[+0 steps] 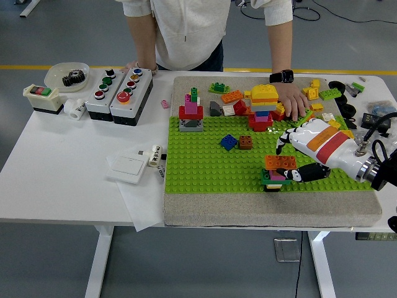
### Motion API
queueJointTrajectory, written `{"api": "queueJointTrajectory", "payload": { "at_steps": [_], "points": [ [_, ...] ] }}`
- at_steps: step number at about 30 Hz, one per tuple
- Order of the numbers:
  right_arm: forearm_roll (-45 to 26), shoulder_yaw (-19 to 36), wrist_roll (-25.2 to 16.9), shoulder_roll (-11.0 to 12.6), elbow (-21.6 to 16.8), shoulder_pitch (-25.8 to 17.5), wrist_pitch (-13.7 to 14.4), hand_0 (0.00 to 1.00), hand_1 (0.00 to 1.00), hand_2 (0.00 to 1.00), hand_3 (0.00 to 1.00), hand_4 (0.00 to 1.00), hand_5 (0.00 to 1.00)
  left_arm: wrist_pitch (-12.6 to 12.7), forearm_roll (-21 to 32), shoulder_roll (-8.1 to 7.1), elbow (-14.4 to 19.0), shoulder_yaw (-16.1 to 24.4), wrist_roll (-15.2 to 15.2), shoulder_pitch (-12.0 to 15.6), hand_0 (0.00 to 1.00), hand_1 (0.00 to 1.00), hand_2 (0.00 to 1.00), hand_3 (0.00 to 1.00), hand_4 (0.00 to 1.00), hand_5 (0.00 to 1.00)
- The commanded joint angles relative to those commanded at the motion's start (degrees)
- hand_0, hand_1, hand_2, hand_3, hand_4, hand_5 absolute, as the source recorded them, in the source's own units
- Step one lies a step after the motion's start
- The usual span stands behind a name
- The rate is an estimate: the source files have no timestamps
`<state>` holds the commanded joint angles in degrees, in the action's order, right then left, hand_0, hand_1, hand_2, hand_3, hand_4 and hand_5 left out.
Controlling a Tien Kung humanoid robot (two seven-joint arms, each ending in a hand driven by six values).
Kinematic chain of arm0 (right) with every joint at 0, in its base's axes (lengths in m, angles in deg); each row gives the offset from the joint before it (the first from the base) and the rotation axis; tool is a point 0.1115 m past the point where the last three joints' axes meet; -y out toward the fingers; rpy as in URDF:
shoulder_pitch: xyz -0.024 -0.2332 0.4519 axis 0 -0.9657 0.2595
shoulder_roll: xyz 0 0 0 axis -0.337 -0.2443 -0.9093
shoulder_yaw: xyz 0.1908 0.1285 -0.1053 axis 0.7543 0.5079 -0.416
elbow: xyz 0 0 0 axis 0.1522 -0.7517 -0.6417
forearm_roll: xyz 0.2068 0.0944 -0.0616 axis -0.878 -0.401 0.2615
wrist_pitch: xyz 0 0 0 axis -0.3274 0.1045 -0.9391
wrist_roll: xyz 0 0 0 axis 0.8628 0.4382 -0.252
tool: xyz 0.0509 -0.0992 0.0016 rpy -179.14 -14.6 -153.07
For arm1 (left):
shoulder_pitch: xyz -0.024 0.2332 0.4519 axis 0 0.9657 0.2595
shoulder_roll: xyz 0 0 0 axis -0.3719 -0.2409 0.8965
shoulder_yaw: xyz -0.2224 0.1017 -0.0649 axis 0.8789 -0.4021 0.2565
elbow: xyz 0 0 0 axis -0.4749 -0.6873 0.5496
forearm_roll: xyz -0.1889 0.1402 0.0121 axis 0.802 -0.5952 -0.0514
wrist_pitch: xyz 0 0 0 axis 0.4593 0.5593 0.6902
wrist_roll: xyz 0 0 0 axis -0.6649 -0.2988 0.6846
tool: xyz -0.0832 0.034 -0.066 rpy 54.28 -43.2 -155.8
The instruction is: Pick up the brick,pile it on top of brick,press brick,pick up the brick,pile it on top of brick,press brick
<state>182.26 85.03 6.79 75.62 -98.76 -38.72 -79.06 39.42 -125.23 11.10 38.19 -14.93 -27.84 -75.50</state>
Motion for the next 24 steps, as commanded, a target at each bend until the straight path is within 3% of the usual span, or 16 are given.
{"api": "queueJointTrajectory", "payload": {
  "at_steps": [11, 18, 19, 24],
  "points": [
    [-0.46, 3.17, 0.23, 0.81, -3.51, -1.54, -0.20, 0.248, 0.428, 0.649, 0.605, 0.884, 0.475, 0.10, 0.05, -0.01, -0.03, -0.07, -0.08, 0.03, 0.704, 0.665, 0.748, 0.655, 0.754, 0.646],
    [-0.96, 6.01, 1.02, 2.16, -7.21, -4.90, 4.21, 0.261, 0.442, 0.654, 0.608, 0.880, 0.482, 0.20, -0.04, 0.00, -0.07, -0.07, -0.06, 0.09, 0.701, 0.665, 0.748, 0.654, 0.755, 0.647],
    [-1.07, 6.29, 0.75, 2.28, -7.39, -5.25, 4.50, 0.584, 0.633, 0.719, 0.596, 0.853, 0.528, 0.20, -0.07, 0.00, -0.07, -0.06, -0.05, 0.10, 0.700, 0.662, 0.748, 0.654, 0.754, 0.647],
    [-2.37, 8.88, -3.54, 2.91, -7.75, -8.66, 6.12, 0.584, 0.633, 0.719, 0.596, 0.853, 0.528, 0.29, -0.39, 0.03, -0.12, 0.11, 0.06, 0.16, 0.700, 0.662, 0.748, 0.654, 0.754, 0.647]
  ]
}}
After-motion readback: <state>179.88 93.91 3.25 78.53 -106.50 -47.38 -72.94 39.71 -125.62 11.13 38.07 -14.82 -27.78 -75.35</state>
